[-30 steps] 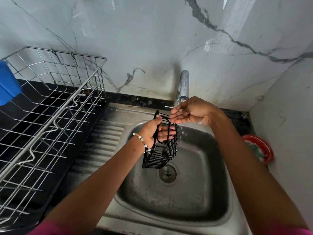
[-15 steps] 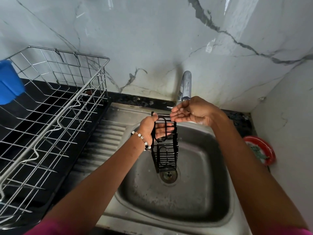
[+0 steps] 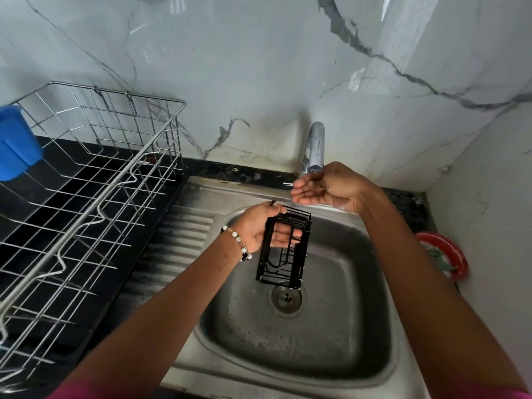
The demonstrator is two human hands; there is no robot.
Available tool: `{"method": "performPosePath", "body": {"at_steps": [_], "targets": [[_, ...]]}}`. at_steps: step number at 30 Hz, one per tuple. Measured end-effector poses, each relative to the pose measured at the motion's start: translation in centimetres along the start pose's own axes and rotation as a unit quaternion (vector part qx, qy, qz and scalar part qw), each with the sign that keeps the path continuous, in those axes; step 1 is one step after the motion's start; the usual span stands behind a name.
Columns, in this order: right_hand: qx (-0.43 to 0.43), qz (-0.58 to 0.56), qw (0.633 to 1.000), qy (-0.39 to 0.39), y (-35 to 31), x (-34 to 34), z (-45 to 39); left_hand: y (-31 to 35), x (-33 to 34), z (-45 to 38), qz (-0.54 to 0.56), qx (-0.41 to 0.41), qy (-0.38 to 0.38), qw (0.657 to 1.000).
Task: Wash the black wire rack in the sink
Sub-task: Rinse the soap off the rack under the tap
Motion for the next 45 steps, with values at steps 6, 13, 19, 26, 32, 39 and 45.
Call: {"method": "performPosePath", "body": {"at_steps": [6, 13, 19, 26, 32, 39, 45], "targets": [[0.012, 0.037, 0.999, 0.021, 0.1, -0.1, 0.0, -0.4, 0.6, -0.1, -0.073, -0.024, 0.031, 0.997], [0.014, 0.029, 0.999, -0.013, 0.6, 0.6, 0.0, 0.1, 0.4, -0.6, -0.093, -0.011, 0.067, 0.993], [0.002, -0.007, 0.999, -0.039, 0.3, -0.1, 0.4, 1.0, 0.5, -0.4, -0.164, 0.036, 0.073, 0.983], [-0.018, -0.002, 0.998, -0.061, 0.9, -0.7, 0.0, 3.0, 0.6, -0.1, -0.261, 0.159, 0.065, 0.95], [-0.038, 0.188, 0.979, -0.066, 4.7, -0.6, -1.7, 4.5, 0.5, 1.5, -0.263, 0.199, 0.029, 0.944], [-0.131, 0.198, 0.971, -0.013, 4.7, -0.2, -1.3, 4.7, -2.2, 0.9, -0.154, 0.249, 0.032, 0.956], [-0.158, 0.283, 0.945, -0.036, 3.3, 1.1, -0.6, 3.7, -1.7, 0.2, -0.315, 0.139, -0.014, 0.939]]}}
Point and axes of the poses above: each hand's wrist, its own z-axis away from the middle knuckle, its own x-axis out of the palm, y = z × x, the point moved 7 cm from there along -z, towards the middle knuckle, and after that the axes turned 2 degrees about z, right-handed, at the moved point
